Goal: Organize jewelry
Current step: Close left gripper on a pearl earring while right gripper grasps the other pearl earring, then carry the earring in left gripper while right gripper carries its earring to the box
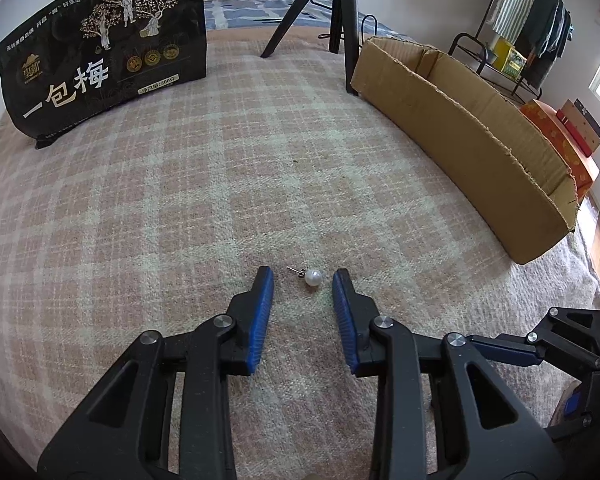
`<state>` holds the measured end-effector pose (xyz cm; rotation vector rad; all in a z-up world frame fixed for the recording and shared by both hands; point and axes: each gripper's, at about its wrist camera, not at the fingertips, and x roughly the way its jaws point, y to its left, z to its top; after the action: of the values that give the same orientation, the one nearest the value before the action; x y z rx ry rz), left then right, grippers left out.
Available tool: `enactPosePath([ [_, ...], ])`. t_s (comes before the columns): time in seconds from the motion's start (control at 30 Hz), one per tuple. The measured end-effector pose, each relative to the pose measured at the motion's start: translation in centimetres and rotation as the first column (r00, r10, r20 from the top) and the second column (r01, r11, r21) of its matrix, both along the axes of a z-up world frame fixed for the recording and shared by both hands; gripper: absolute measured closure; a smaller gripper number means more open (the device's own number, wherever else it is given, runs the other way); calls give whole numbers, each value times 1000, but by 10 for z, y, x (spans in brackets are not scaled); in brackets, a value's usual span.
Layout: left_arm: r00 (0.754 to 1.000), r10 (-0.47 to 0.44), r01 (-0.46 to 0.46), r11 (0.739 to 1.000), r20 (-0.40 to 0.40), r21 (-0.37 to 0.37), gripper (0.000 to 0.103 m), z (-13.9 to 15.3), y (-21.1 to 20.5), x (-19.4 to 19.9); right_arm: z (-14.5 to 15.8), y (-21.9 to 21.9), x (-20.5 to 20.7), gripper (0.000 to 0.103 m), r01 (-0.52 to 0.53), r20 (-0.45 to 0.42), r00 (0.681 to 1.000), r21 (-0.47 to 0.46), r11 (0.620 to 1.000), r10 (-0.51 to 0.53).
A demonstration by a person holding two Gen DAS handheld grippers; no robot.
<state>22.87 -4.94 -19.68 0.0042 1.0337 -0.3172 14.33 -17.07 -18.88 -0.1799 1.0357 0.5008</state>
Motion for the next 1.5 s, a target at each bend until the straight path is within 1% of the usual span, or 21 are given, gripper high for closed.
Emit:
enactPosePath([
  [0.03, 1000, 4, -4, 1000, 0, -1, 77, 0, 1, 1, -1, 1, 1, 66, -1, 0, 1000, -3, 1000, 1],
  [0.1, 1000, 6, -6, 1000, 0, 4, 85, 0, 1, 1, 0, 1, 2, 69, -1, -4, 1000, 4, 1000, 1],
  [0.13, 1000, 6, -6, 1000, 1, 6, 86, 0, 1, 1, 0, 1, 2, 72, -1, -8, 1000, 10, 1000, 1],
  [0.2, 1000, 6, -6, 1000, 3, 10, 90, -1, 1, 1, 0, 0, 3, 74, 0, -16, 1000, 20, 1000, 0],
  [0.4, 1000, 13, -13, 1000, 1, 5, 95, 0, 3, -1, 0, -1, 4, 84, 3, -31, 1000, 36, 999, -2],
  [0.53, 1000, 14, -14, 1000, 1, 3, 96, 0, 4, -1, 0, -2, 4, 94, 10, -34, 999, 35, 999, -9],
  [0.7, 1000, 15, -15, 1000, 5, 8, 96, 0, 4, -2, 0, -2, 4, 95, 10, -29, 1000, 33, 999, -9],
  [0.87, 999, 31, -31, 1000, 13, 2, 97, 6, 7, -3, 8, -4, 2, 95, 11, -16, 1000, 54, 998, -10],
  [1.27, 996, 60, -58, 997, 58, -44, 97, 36, 15, -9, 36, -11, -6, 95, 29, 37, 999, 71, 997, -32],
  [1.5, 994, 53, -48, 997, 93, -62, 97, 56, 9, -15, 57, -24, -10, 95, 61, 74, 995, 90, 994, -67],
])
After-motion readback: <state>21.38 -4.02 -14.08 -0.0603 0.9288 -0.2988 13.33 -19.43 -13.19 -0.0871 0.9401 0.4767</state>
